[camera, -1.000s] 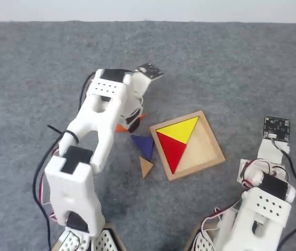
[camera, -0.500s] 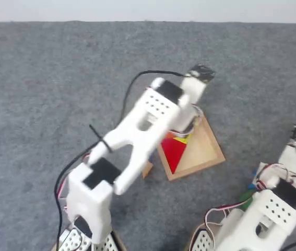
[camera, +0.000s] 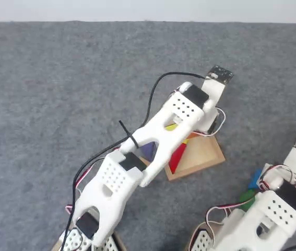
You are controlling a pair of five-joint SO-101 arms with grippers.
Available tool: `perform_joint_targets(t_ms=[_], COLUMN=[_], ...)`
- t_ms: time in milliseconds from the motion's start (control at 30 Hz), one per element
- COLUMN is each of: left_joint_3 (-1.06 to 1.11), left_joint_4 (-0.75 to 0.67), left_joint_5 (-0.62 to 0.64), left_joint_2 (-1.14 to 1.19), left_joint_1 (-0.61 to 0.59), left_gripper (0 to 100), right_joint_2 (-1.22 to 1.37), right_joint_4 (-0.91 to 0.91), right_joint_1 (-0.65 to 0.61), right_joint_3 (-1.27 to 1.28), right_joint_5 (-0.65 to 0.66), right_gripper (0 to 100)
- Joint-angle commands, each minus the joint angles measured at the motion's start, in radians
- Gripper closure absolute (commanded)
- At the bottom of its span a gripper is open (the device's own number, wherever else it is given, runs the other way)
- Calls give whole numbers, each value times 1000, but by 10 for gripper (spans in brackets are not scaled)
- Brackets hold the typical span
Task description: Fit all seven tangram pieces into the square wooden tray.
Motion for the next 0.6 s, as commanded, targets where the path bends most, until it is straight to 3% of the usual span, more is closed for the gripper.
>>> perform_joint_targets(t_ms=[0, 167, 300, 567], left_joint_3=[-67, -65, -67, -61], left_joint_4=[6, 6, 5, -32], left_joint_5=[31, 83, 198, 209], left_joint_2=[8, 14, 14, 15], left_joint_1=[9, 11, 8, 28], left_gripper=[988, 987, 985, 971], right_joint_2=[-21, -21, -21, -21], right_joint_4=[-4, -5, -4, -2], right_joint_1=[10, 8, 5, 4], right_joint_3=[-55, -55, -55, -55], right_joint_5=[11, 11, 11, 11], right_gripper=[883, 883, 883, 883])
